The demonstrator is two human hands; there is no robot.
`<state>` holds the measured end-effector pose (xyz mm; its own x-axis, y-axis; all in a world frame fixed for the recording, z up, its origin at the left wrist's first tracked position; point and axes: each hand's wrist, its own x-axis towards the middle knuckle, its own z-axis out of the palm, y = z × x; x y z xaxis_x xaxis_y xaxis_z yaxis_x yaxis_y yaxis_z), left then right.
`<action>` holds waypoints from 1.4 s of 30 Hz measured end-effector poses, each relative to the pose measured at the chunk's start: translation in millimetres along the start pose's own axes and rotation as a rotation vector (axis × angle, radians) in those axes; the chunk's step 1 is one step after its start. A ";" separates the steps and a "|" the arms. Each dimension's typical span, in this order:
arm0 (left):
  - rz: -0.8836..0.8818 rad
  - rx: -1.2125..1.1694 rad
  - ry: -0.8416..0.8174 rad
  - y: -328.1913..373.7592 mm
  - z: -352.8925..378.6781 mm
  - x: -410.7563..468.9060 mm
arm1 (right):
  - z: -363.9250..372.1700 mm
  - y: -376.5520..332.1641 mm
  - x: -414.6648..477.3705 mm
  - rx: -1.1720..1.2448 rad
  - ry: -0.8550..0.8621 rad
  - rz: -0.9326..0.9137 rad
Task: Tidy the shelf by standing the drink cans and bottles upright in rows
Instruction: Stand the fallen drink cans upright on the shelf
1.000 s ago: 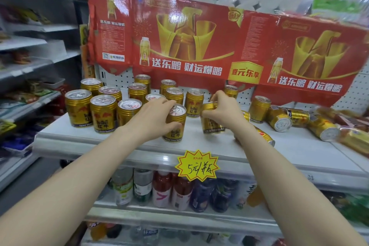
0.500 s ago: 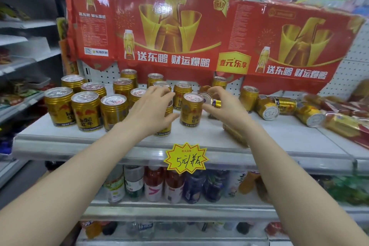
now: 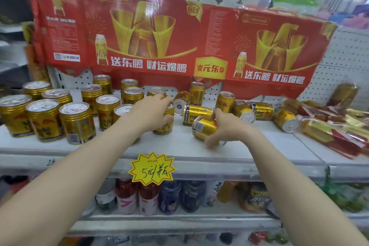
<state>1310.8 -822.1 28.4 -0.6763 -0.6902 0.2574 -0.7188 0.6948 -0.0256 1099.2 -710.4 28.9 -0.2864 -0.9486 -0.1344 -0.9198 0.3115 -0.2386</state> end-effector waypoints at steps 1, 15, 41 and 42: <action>-0.009 0.007 -0.009 -0.2 -1.7 0.1 | -1.9 0.2 2.9 0.046 0.033 -0.033; -0.096 0.027 0.102 -11.3 -9.4 -22.3 | -11.8 -20.0 39.8 0.309 -0.026 -0.465; -0.164 -0.241 0.165 68.4 16.6 15.8 | -21.7 62.8 89.2 0.138 0.281 -0.448; -0.158 -0.238 0.146 68.9 13.9 16.3 | -21.9 64.4 90.1 0.140 0.261 -0.441</action>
<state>1248.0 -788.3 17.4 -0.5163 -0.7692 0.3766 -0.7437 0.6207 0.2482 1008.3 -777.0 22.5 0.0460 -0.9678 0.2474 -0.9284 -0.1328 -0.3471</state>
